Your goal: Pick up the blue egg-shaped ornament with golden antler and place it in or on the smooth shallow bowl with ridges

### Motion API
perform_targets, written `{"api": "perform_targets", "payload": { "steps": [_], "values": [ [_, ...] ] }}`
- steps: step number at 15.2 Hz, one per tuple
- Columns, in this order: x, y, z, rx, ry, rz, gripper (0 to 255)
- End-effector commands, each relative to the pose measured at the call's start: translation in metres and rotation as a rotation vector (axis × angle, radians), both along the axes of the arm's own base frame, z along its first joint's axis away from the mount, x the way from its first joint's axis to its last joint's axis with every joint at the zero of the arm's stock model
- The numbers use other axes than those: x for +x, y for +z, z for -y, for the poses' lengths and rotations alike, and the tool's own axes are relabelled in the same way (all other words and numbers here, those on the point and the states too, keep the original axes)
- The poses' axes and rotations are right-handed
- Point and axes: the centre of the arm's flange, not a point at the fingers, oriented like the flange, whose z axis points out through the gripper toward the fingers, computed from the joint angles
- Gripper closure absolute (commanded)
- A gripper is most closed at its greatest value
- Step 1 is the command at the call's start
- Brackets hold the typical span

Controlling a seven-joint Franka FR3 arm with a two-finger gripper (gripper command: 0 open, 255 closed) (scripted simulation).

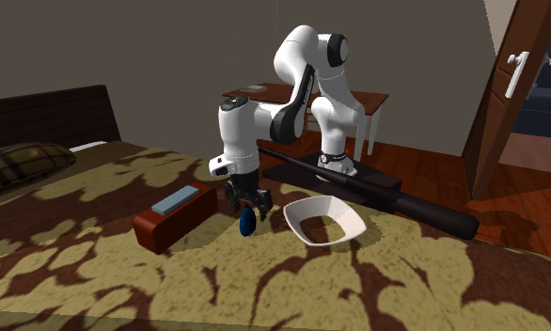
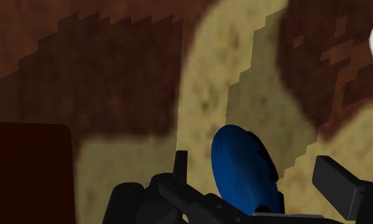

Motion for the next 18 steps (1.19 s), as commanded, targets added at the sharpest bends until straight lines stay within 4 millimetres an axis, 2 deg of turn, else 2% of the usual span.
{"api": "perform_targets", "payload": {
  "steps": [1, 4, 5, 14, 18],
  "values": [
    [0.0, 0.0, 0.0, 0.0, 0.0, 0.0, 0],
    [0.0, 0.0, 0.0, 0.0, 0.0, 0.0, 0],
    [0.0, 0.0, 0.0, 0.0, 0.0, 0.0, 255],
    [0.0, 0.0, 0.0, 0.0, 0.0, 0.0, 255],
    [0.0, 0.021, 0.0, 0.0, 0.0, 0.0, 255]
  ]
}}
